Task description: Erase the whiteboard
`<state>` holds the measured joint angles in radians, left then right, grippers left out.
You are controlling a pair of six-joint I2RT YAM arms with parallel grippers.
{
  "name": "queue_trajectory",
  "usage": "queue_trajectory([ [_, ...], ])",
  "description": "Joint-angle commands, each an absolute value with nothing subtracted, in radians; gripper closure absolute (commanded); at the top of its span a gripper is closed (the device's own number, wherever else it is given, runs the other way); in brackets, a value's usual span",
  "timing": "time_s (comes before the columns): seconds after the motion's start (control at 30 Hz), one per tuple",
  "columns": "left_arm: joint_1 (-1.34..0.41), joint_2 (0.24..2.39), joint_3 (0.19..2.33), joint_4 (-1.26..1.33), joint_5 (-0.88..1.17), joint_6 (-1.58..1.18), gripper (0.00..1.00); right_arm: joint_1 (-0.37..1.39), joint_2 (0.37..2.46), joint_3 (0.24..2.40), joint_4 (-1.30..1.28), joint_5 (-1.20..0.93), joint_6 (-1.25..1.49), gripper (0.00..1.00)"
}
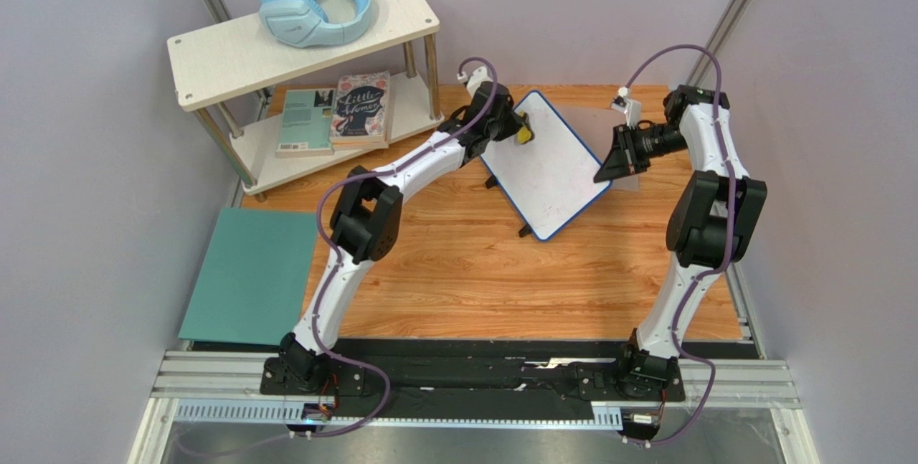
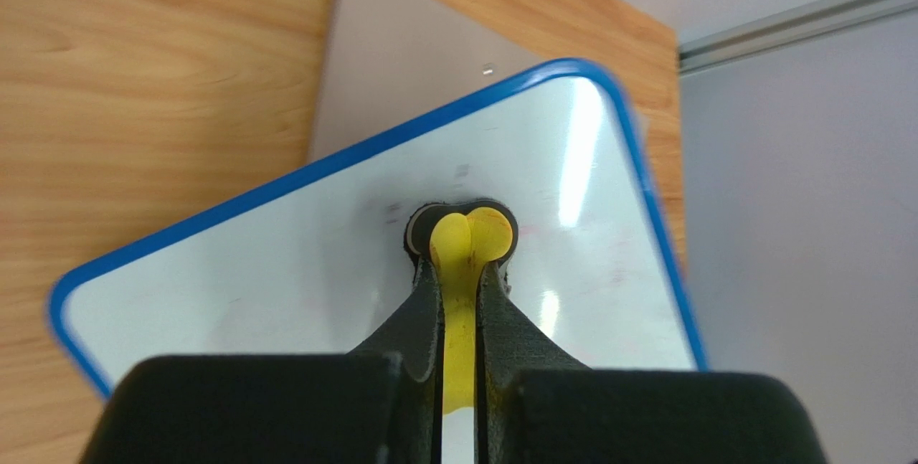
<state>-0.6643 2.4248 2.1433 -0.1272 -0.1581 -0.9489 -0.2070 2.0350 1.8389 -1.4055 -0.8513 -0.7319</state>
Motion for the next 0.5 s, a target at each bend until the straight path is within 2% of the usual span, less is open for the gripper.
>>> queue_trajectory([
  [0.0, -0.618, 2.370, 1.991, -0.233, -0.178, -0.966, 1.00, -0.158, 1.997, 1.824, -1.506, -0.730, -0.916, 1.00],
  [0.1, -0.592, 2.342, 1.927, -0.226, -0.154, -0.983, 1.00, -0.156, 1.997, 1.824, -1.506, -0.733, -0.916, 1.00],
  [0.23, -0.592, 2.362, 1.959, -0.174, -0.089, -0.951, 1.00, -0.152, 1.996, 1.825, -1.505, -0.729, -0.914, 1.00],
  [0.47, -0.656, 2.463, 2.244, -0.156, -0.037, -0.871, 1.00, -0.149, 1.996, 1.825, -1.499, -0.716, -0.911, 1.00],
])
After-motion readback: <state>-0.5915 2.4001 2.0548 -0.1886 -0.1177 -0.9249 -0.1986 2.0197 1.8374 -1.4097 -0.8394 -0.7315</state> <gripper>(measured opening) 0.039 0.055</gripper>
